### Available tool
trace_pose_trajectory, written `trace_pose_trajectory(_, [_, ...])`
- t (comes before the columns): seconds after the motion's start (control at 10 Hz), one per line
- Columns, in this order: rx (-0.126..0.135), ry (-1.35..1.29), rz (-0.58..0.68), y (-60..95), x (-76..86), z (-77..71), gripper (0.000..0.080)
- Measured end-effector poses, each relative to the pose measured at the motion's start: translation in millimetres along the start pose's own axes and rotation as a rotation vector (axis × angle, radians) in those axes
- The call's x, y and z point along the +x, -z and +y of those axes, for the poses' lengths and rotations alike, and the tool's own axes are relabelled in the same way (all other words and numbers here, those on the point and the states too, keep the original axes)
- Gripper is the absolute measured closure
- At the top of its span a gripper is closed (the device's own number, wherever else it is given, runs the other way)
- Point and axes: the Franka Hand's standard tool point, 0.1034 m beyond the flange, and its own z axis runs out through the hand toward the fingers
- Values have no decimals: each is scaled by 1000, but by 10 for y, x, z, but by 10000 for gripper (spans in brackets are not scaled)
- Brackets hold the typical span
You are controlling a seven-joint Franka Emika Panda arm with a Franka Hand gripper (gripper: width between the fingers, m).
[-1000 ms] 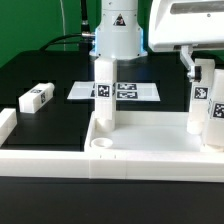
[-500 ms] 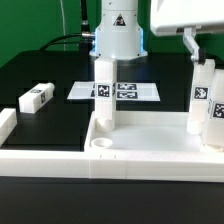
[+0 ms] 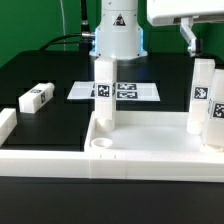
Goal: Assemble desk
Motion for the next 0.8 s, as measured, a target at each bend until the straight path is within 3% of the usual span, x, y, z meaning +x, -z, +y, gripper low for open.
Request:
trace_pose_trajectory(0.2, [-11,23,-120,-23,4,130,150])
trace_pose_trajectory(0.4, [-12,13,-222,4,-29,123,150])
trace_pose_trajectory(0.6, [-15,15,-215,-3,-8,131,150])
trace_pose_trajectory(0.7, [-63,65,-312,5,-102,181,150])
trace_pose_trajectory(0.8, [-108,100,-345,-31,-89,224,150])
